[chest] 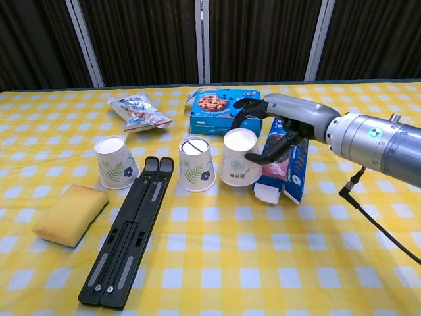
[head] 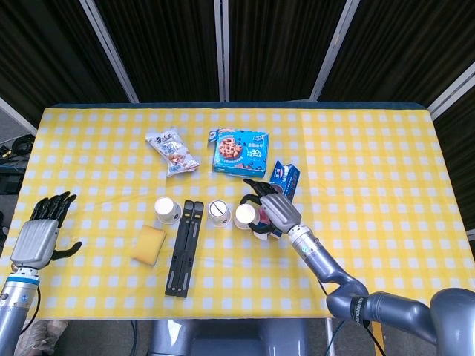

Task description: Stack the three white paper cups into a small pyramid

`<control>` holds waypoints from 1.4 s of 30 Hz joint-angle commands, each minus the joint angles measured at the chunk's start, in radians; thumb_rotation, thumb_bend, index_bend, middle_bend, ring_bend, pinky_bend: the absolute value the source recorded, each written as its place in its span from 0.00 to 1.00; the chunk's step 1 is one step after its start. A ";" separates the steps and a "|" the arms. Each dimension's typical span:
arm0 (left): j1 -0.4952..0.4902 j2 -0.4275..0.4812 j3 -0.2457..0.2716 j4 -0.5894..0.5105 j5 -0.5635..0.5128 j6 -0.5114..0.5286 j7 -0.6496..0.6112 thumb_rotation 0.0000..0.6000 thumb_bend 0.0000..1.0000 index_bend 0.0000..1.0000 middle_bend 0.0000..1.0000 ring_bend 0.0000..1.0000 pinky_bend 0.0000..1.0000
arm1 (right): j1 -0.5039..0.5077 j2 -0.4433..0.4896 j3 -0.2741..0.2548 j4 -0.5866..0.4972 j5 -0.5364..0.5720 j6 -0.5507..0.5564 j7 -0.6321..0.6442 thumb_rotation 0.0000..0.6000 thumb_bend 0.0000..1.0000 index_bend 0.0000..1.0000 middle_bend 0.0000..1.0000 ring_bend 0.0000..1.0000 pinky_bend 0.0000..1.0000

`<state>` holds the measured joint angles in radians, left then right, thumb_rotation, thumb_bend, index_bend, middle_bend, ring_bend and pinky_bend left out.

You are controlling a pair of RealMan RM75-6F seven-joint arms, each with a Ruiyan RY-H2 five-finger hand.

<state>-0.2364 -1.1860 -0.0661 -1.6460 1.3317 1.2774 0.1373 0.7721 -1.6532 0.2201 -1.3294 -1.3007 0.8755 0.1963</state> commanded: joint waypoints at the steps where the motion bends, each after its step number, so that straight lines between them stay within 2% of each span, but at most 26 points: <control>1: 0.000 0.002 0.000 -0.003 -0.003 -0.001 0.001 1.00 0.24 0.00 0.00 0.00 0.00 | 0.004 -0.007 0.000 0.012 0.006 -0.009 0.002 1.00 0.26 0.44 0.00 0.00 0.00; 18: -0.005 -0.001 -0.002 0.003 -0.016 -0.012 0.003 1.00 0.24 0.00 0.00 0.00 0.00 | 0.019 -0.058 -0.003 0.076 0.006 -0.020 0.023 1.00 0.26 0.44 0.00 0.00 0.00; 42: -0.007 0.008 0.000 0.001 -0.020 -0.020 -0.010 1.00 0.24 0.00 0.00 0.00 0.00 | 0.028 -0.108 0.018 0.115 0.047 -0.007 -0.037 1.00 0.26 0.44 0.00 0.00 0.00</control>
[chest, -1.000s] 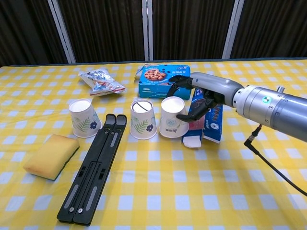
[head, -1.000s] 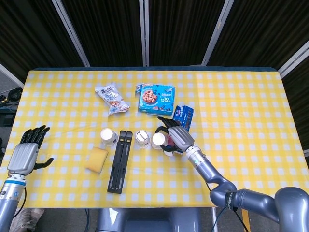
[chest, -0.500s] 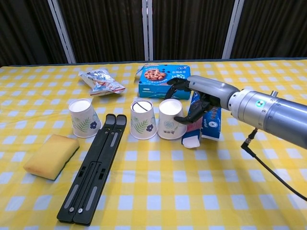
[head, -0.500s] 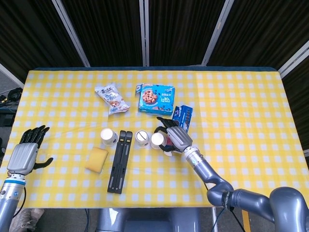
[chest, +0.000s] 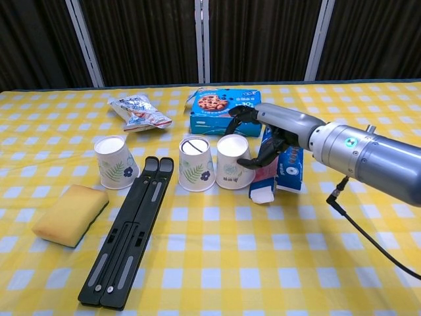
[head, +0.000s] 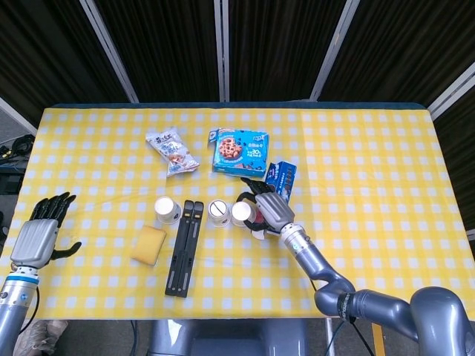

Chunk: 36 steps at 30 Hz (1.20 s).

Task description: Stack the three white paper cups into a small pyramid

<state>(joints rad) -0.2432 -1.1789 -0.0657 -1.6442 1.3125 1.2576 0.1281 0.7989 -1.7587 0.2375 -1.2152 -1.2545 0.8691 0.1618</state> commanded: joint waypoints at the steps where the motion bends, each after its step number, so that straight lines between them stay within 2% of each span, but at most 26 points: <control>1: 0.000 0.001 -0.001 0.000 -0.002 -0.001 -0.001 1.00 0.24 0.00 0.00 0.00 0.00 | 0.001 -0.004 0.000 0.002 0.001 0.000 -0.005 1.00 0.26 0.43 0.00 0.00 0.00; 8: 0.000 0.005 0.000 -0.002 -0.003 -0.004 -0.004 1.00 0.24 0.00 0.00 0.00 0.00 | 0.002 -0.010 0.000 0.003 0.008 -0.006 -0.013 1.00 0.25 0.32 0.00 0.00 0.00; 13: -0.001 0.007 0.001 -0.003 -0.004 -0.005 -0.005 1.00 0.24 0.00 0.00 0.00 0.00 | 0.000 -0.002 -0.003 -0.008 0.013 -0.009 -0.026 1.00 0.23 0.16 0.00 0.00 0.00; 18: 0.000 0.007 0.002 -0.005 -0.001 -0.002 -0.005 1.00 0.24 0.00 0.00 0.00 0.00 | -0.009 0.018 -0.003 -0.032 0.013 0.004 -0.042 1.00 0.23 0.12 0.00 0.00 0.00; 28: 0.003 0.009 0.003 -0.008 0.007 0.008 -0.007 1.00 0.24 0.00 0.00 0.00 0.00 | -0.167 0.238 -0.086 -0.247 -0.072 0.205 -0.116 1.00 0.23 0.10 0.00 0.00 0.00; 36: 0.008 0.003 0.004 -0.009 0.021 0.027 0.000 1.00 0.24 0.00 0.00 0.00 0.00 | -0.334 0.399 -0.174 -0.324 -0.159 0.401 -0.091 1.00 0.22 0.06 0.00 0.00 0.00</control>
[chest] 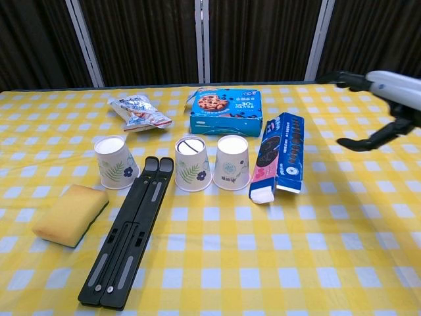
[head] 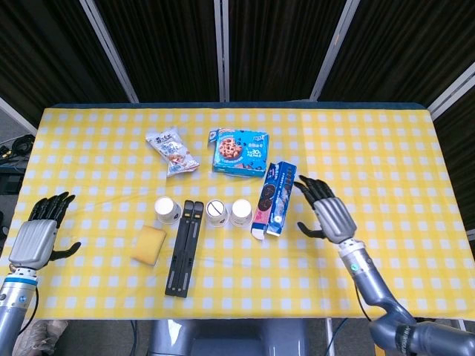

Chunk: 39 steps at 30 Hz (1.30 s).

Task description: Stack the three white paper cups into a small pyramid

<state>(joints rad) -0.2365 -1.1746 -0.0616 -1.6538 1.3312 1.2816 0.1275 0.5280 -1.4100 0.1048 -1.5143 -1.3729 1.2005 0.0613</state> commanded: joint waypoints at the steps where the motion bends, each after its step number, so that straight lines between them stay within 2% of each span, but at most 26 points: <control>1: 0.001 -0.002 0.000 0.001 0.004 0.006 0.002 1.00 0.24 0.00 0.00 0.00 0.00 | -0.084 0.063 -0.052 -0.021 -0.051 0.095 0.006 1.00 0.22 0.06 0.00 0.00 0.00; 8: -0.002 -0.016 0.004 0.001 0.016 0.009 0.030 1.00 0.24 0.00 0.00 0.00 0.00 | -0.242 0.101 -0.103 0.060 -0.090 0.296 -0.028 1.00 0.21 0.05 0.00 0.00 0.00; 16: -0.011 -0.028 0.000 0.002 0.025 0.008 0.045 1.00 0.24 0.00 0.00 0.00 0.00 | -0.295 0.100 -0.103 0.116 -0.096 0.334 0.048 1.00 0.22 0.05 0.00 0.00 0.00; 18: -0.028 -0.023 -0.011 -0.004 0.018 -0.008 0.063 1.00 0.24 0.00 0.00 0.00 0.00 | -0.308 0.091 -0.101 0.145 -0.097 0.342 0.075 1.00 0.22 0.05 0.00 0.00 0.00; 19: -0.060 -0.011 -0.034 -0.014 0.010 -0.036 0.086 1.00 0.25 0.00 0.00 0.00 0.00 | -0.310 0.087 -0.100 0.172 -0.099 0.335 0.080 1.00 0.22 0.05 0.00 0.00 0.00; 23: -0.126 0.012 -0.081 -0.040 -0.048 -0.117 0.127 1.00 0.27 0.00 0.00 0.00 0.00 | -0.311 0.082 -0.089 0.194 -0.100 0.328 0.114 1.00 0.21 0.05 0.00 0.00 0.00; 27: -0.196 0.018 -0.119 -0.054 -0.114 -0.201 0.179 1.00 0.28 0.06 0.00 0.00 0.00 | -0.313 0.085 -0.079 0.203 -0.102 0.322 0.136 1.00 0.21 0.05 0.00 0.00 0.00; 30: -0.299 0.011 -0.150 -0.041 -0.211 -0.340 0.247 1.00 0.32 0.10 0.00 0.00 0.00 | -0.317 0.086 -0.069 0.211 -0.097 0.316 0.149 1.00 0.22 0.05 0.00 0.00 0.00; 34: -0.398 -0.013 -0.152 -0.013 -0.337 -0.455 0.340 1.00 0.32 0.13 0.00 0.00 0.00 | -0.321 0.089 -0.060 0.218 -0.090 0.301 0.159 1.00 0.21 0.05 0.00 0.00 0.00; 39: -0.475 -0.043 -0.139 0.008 -0.450 -0.495 0.410 1.00 0.32 0.13 0.00 0.00 0.00 | -0.326 0.091 -0.046 0.224 -0.080 0.291 0.169 1.00 0.22 0.05 0.00 0.00 0.00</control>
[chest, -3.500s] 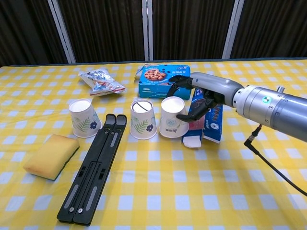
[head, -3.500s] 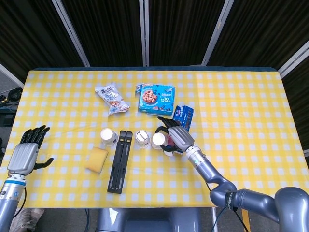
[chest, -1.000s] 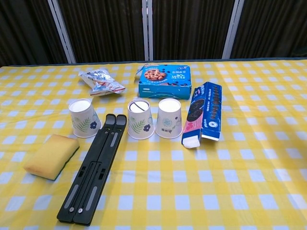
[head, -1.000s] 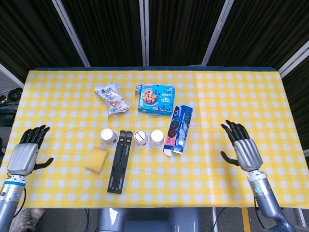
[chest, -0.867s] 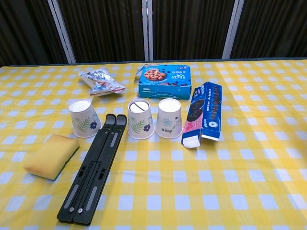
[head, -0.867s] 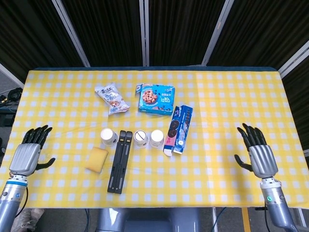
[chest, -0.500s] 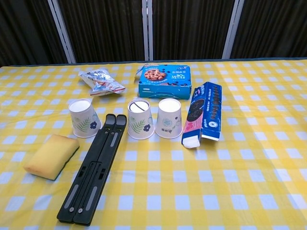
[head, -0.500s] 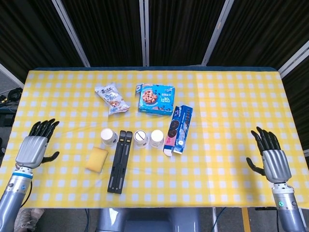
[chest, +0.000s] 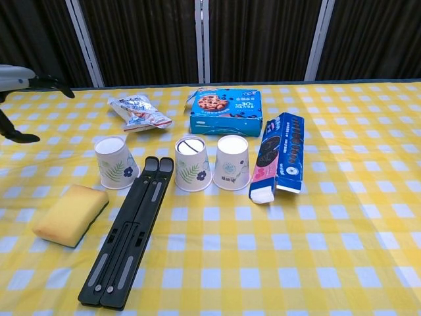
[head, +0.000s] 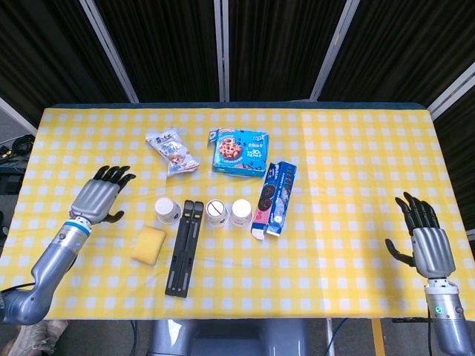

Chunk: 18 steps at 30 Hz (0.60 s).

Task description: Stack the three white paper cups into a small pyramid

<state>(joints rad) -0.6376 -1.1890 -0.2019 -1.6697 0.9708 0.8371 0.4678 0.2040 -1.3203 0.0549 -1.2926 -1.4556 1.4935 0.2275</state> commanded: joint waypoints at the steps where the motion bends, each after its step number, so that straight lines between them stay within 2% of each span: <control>1: -0.087 -0.034 0.005 0.027 -0.108 -0.054 0.082 1.00 0.32 0.13 0.00 0.00 0.00 | -0.003 0.002 0.006 0.002 0.003 -0.004 0.004 1.00 0.22 0.05 0.00 0.00 0.00; 9: -0.185 -0.087 0.033 0.050 -0.199 -0.063 0.150 1.00 0.25 0.15 0.00 0.00 0.00 | -0.009 0.004 0.021 0.003 0.007 -0.017 0.005 1.00 0.21 0.05 0.00 0.00 0.00; 14: -0.221 -0.104 0.059 0.045 -0.234 -0.054 0.175 1.00 0.25 0.23 0.00 0.00 0.00 | -0.013 0.005 0.027 0.002 0.003 -0.016 0.005 1.00 0.21 0.05 0.00 0.00 0.00; 18: -0.235 -0.107 0.071 0.042 -0.249 -0.047 0.182 1.00 0.25 0.23 0.00 0.00 0.00 | -0.014 0.005 0.031 0.003 0.003 -0.018 0.008 1.00 0.22 0.05 0.00 0.00 0.00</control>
<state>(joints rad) -0.8713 -1.2954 -0.1323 -1.6272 0.7227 0.7887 0.6490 0.1897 -1.3151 0.0856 -1.2897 -1.4524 1.4755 0.2357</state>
